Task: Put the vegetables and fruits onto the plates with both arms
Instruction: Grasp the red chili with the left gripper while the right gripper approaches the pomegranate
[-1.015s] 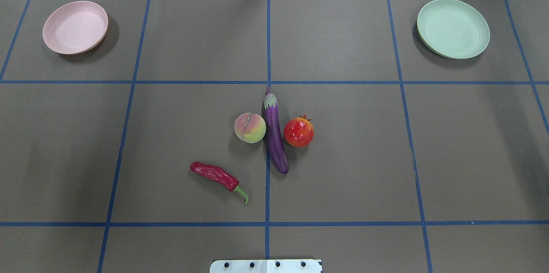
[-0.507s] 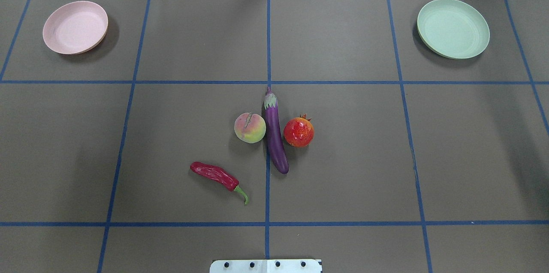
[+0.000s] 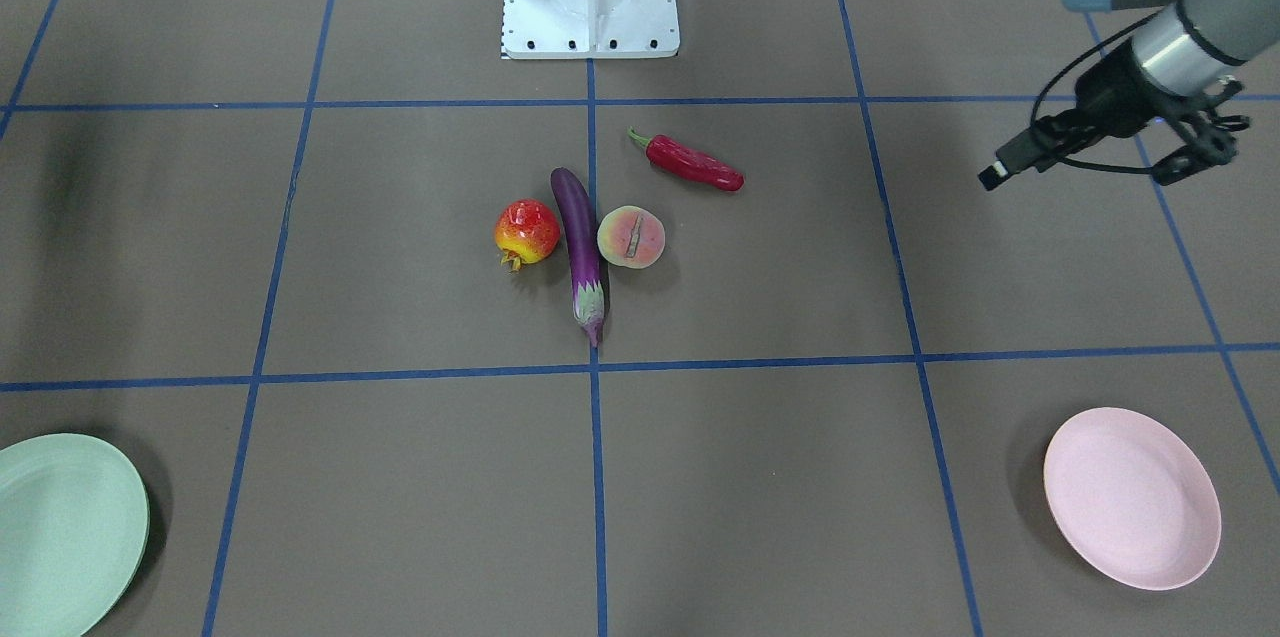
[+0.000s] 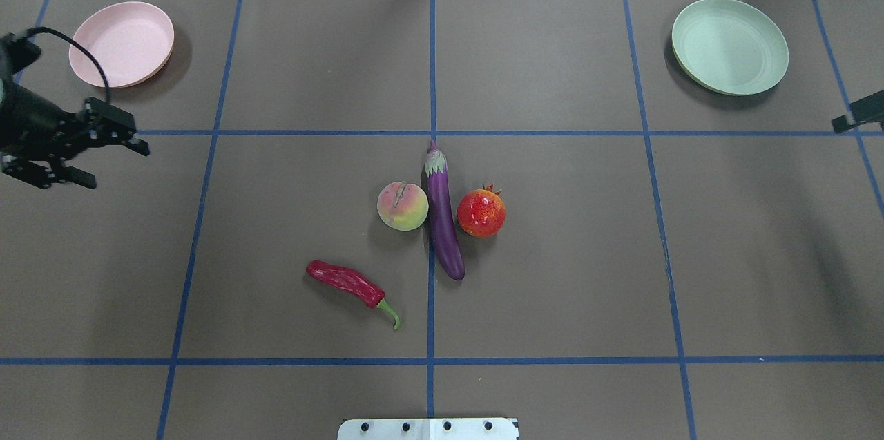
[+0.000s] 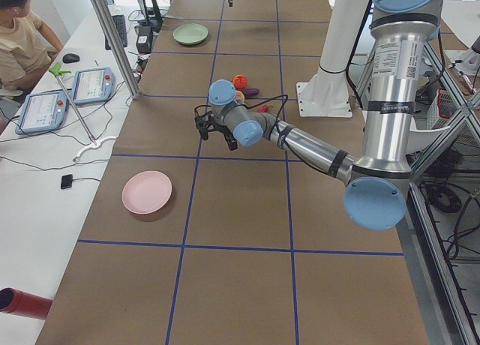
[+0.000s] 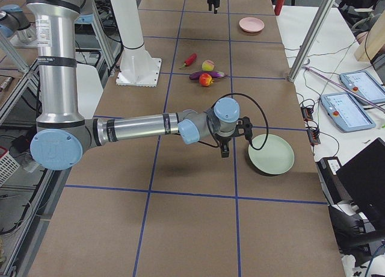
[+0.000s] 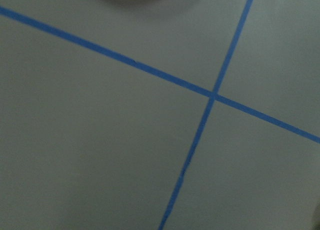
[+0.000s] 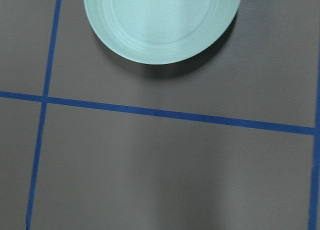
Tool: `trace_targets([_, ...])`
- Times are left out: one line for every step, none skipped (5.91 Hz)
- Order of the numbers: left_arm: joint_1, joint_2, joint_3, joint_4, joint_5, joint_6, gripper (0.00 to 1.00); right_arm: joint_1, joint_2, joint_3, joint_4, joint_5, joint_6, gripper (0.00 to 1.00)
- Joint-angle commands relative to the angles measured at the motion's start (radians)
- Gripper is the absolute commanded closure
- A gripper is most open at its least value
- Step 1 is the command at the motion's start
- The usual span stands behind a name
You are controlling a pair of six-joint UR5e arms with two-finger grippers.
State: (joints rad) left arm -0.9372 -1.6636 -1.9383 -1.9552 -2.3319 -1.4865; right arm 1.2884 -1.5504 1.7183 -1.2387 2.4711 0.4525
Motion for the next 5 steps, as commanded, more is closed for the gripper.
trace_targets([0.188, -0.103, -0.008, 0.015, 0.081, -0.321, 0.0, -0.146, 0.106, 0.023, 0.036, -0.033, 0.317, 0.0])
trace_targets([0.266, -0.154, -0.008, 0.08, 0.107, -0.437, 0.0, -0.215, 0.143, 0.032, 0.036, -0.084, 0.404, 0.0])
trace_targets([0.308, -0.21, -0.002, 0.116, 0.167, -0.533, 0.0, -0.278, 0.226, 0.033, 0.036, -0.137, 0.554, 0.0])
trace_targets([0.361, -0.234, 0.019, 0.119, 0.17, -0.56, 0.0, -0.364, 0.289, 0.035, 0.035, -0.218, 0.716, 0.0])
trace_targets([0.382, -0.275, 0.066, 0.117, 0.175, -0.649, 0.0, -0.415, 0.309, 0.043, 0.035, -0.256, 0.797, 0.0])
